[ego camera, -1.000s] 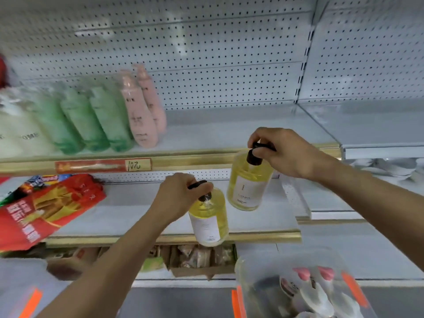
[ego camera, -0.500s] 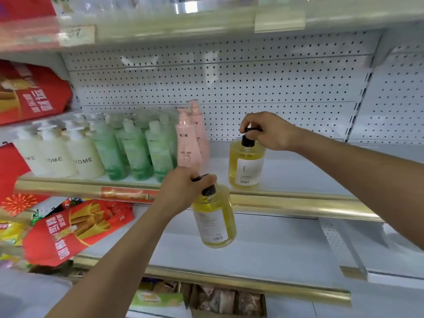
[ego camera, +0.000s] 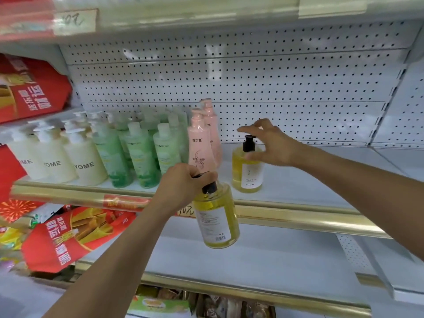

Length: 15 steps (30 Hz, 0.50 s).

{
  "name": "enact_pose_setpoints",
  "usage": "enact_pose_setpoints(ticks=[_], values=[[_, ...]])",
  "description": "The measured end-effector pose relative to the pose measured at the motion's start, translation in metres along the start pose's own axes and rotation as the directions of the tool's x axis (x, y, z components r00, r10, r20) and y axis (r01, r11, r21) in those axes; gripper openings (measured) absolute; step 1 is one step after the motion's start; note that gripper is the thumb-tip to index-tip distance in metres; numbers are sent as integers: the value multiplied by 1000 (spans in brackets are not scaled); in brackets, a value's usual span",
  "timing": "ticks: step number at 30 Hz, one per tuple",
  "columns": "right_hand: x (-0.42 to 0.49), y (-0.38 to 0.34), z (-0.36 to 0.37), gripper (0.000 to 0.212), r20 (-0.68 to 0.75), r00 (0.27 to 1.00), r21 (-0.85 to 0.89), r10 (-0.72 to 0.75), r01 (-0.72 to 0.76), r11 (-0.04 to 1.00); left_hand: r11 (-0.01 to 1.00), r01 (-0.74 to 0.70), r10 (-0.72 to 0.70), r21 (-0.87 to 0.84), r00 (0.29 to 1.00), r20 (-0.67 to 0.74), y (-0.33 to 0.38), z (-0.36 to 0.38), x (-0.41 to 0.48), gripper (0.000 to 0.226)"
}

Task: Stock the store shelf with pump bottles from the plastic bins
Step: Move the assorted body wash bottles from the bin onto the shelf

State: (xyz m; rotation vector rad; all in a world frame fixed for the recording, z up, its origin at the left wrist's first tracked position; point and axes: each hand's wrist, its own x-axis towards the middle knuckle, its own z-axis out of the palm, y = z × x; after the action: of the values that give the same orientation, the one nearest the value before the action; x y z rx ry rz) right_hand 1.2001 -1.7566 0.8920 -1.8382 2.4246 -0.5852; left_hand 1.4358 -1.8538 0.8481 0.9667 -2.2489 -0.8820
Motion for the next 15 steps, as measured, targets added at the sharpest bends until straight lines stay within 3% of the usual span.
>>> enact_pose_setpoints(ticks=[3,8,15], values=[[-9,1,17,87,51,999,-162,-18,26,986,1000,10,-10,12,1000,4,-2,-1,9,53],[11,5,29,74,6,1000,-203,-13,14,979,1000,-21,21,14,1000,13,-3,-4,19,58],[52,21,36,75,-10,1000,-199,9,-11,980,1000,-18,19,-25,1000,24,-2,-7,25,53]])
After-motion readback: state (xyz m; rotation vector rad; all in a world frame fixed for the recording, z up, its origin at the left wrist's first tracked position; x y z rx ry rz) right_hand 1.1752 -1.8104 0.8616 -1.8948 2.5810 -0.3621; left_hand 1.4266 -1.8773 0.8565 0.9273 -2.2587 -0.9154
